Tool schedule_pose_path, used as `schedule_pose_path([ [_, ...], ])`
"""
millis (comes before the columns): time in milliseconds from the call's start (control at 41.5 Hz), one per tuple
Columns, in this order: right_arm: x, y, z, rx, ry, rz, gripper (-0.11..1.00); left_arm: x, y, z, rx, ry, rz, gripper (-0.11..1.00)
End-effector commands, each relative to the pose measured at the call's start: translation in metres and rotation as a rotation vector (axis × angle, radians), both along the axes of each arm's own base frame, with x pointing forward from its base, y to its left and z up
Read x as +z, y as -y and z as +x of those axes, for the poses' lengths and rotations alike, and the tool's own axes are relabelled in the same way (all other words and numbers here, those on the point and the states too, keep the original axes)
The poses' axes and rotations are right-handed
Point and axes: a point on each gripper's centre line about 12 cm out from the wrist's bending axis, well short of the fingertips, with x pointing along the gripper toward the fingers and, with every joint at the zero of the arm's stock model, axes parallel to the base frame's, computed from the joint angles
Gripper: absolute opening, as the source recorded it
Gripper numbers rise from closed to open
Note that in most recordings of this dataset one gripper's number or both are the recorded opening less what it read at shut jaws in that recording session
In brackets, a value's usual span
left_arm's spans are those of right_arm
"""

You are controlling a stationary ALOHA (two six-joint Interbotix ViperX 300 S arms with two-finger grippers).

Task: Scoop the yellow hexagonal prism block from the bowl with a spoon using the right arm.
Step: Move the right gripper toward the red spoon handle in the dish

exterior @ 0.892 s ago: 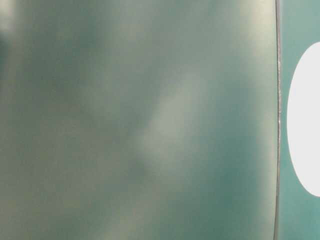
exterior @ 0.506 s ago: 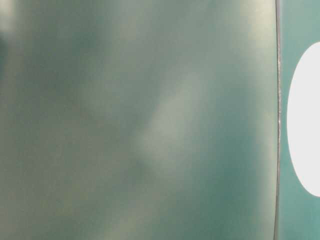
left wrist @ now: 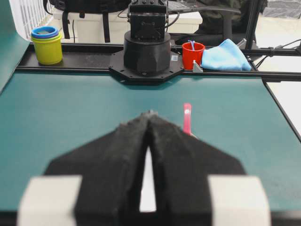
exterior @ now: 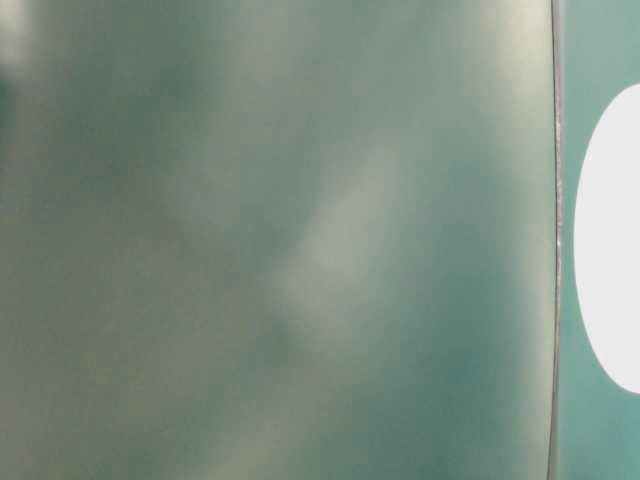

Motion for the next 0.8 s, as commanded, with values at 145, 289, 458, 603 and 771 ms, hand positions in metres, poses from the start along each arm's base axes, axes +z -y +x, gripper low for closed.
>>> schedule_pose_path([
  [145, -0.003, 0.0, 0.008, -0.002, -0.021, 0.036, 0.61, 0.01, -0.001, 0.002, 0.003, 0.021, 0.001, 0.01],
  [289, -0.018, -0.004, 0.015, 0.008, -0.045, 0.066, 0.61, 0.009, 0.0, 0.003, 0.001, 0.015, 0.0, 0.01],
  [458, -0.039, -0.011, 0.022, 0.029, -0.041, 0.097, 0.61, 0.008, 0.0, 0.003, 0.001, 0.012, 0.0, 0.01],
  [603, -0.063, -0.018, 0.024, 0.034, -0.064, 0.139, 0.61, 0.008, 0.0, 0.003, 0.001, 0.012, 0.0, 0.01],
  [771, -0.088, -0.03, 0.024, 0.043, -0.089, 0.182, 0.61, 0.008, 0.0, 0.003, 0.001, 0.012, 0.0, 0.01],
])
